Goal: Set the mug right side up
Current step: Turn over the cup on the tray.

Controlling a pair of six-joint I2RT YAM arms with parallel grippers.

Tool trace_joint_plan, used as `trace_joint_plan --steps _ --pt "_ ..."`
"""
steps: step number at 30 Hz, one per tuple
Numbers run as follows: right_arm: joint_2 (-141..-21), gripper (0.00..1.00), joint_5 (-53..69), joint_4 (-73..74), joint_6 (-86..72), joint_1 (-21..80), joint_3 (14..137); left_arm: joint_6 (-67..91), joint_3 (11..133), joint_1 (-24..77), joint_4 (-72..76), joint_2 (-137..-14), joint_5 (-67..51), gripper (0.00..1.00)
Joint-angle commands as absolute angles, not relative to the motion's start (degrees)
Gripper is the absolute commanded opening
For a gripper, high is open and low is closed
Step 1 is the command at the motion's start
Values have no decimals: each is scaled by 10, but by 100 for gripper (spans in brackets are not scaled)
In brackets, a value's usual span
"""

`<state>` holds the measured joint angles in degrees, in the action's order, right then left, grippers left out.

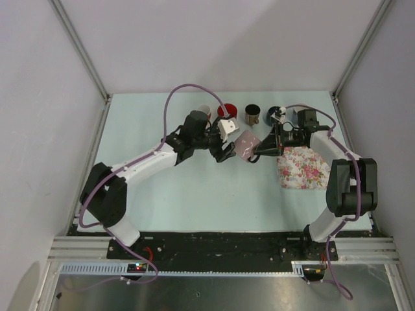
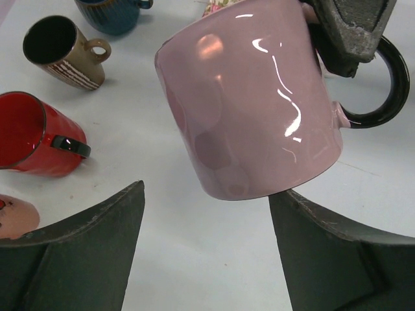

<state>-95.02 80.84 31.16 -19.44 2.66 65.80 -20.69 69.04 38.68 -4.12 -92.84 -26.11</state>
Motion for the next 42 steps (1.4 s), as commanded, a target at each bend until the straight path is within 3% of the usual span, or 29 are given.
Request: trace_joint_plan --steps 1,10,15,24,42 --pt "-958 0 982 303 -197 31 680 -169 715 398 29 -943 -227 80" --pt "-971 0 982 307 -189 39 679 -143 700 416 69 -974 -173 72" --pt "-988 0 979 293 -193 36 676 -124 696 418 81 -981 -148 78" --pt "-1058 0 964 298 -186 30 676 -149 656 419 65 -960 -221 86" --pt "-1164 0 858 287 -212 23 676 -178 648 400 21 -941 -276 88"
